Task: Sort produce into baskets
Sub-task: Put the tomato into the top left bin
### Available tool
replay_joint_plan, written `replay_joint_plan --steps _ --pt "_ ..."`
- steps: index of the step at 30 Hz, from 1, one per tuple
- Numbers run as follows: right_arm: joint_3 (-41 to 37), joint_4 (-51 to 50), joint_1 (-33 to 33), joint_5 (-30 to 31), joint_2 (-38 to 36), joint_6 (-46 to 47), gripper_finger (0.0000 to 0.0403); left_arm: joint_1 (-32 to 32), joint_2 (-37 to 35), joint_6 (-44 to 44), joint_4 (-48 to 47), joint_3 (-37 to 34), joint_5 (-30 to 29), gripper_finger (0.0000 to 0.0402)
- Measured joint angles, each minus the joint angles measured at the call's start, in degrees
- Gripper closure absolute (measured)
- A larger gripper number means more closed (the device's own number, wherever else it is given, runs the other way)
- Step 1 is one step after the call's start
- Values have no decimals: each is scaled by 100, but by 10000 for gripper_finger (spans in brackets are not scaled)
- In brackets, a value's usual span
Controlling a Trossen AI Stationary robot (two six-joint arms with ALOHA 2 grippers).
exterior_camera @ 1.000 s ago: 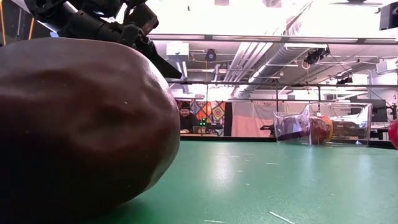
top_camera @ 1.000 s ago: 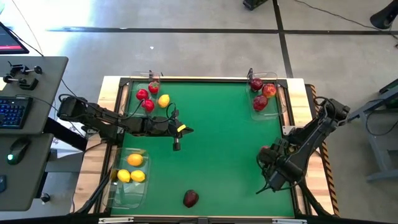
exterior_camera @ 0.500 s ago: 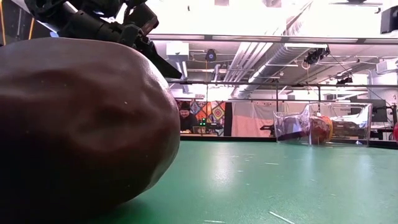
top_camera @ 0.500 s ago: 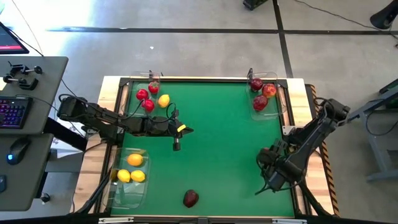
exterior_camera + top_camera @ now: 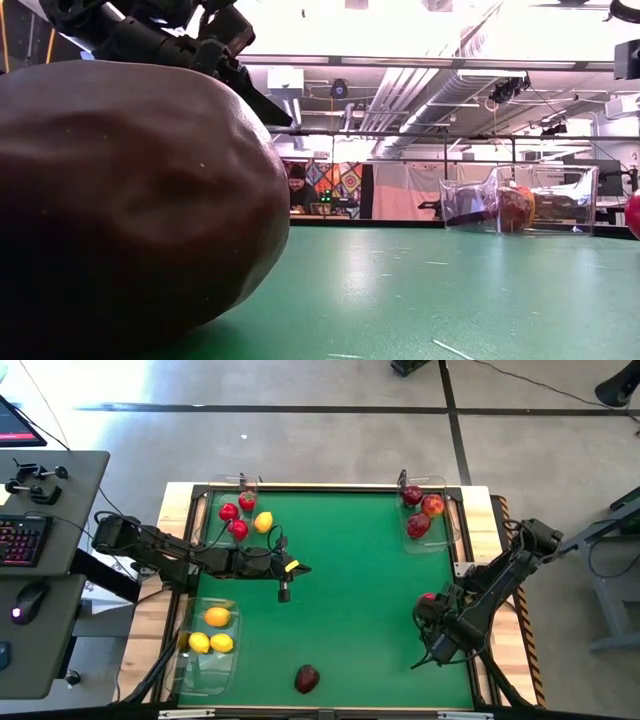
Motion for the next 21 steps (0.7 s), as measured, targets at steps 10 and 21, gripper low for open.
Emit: replay_joint_plan --steps 10,21 --pt "122 -297 0 20 0 -110 390 -1 0 0 0 0 0 401" --pt "898 -641 1 1095 0 -320 402 1 -1 -129 0 0 0 401"
